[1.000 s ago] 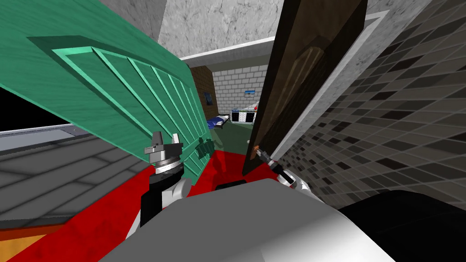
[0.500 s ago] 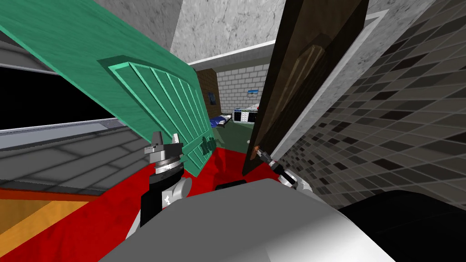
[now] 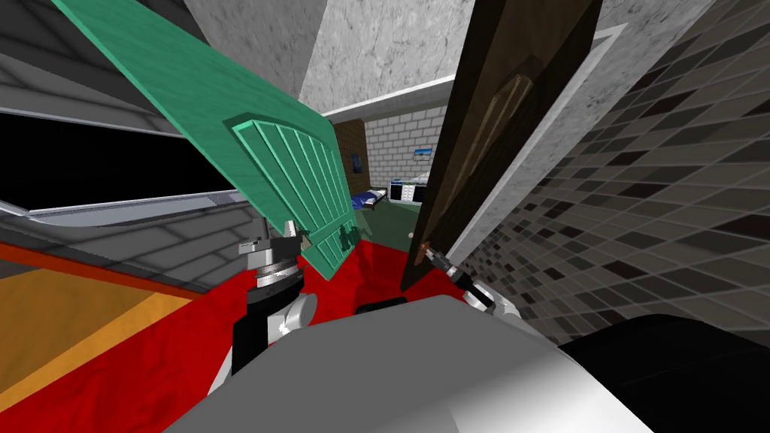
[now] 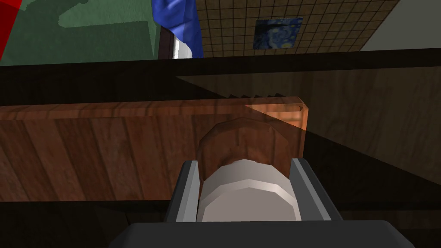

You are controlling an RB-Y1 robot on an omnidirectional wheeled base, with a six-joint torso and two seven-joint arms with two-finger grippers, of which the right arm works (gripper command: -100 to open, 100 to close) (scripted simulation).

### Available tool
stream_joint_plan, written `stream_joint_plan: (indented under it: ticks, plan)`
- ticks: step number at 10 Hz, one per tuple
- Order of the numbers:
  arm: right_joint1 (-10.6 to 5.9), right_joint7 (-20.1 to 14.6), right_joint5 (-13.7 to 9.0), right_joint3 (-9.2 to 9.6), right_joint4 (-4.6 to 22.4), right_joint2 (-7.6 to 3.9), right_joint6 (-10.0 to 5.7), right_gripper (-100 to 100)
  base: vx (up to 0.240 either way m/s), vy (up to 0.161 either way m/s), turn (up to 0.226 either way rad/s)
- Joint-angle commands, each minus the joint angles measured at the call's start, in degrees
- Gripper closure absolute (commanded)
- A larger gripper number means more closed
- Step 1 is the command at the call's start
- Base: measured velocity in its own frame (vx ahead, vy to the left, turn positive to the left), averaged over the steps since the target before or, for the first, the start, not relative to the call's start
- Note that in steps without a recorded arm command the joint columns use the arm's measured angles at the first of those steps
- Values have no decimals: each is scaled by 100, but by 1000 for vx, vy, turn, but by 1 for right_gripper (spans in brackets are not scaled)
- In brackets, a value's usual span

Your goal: Pull the door open

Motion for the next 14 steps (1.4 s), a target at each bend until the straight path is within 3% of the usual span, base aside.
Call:
stream_joint_plan:
  ticks: [1, 2, 12, 14]
  plan:
    - [-3, -31, -1, -23, 53, -56, -93, 100, -208, -127, 115]
    - [-2, -19, 6, 4, 22, -24, -58, 100, -90, -49, 30]
    - [-29, -171, 52, 17, 399, -255, -632, 100, -170, -109, 131]
    - [-37, -169, 64, 42, 387, -237, -632, 100, -136, -87, 66]
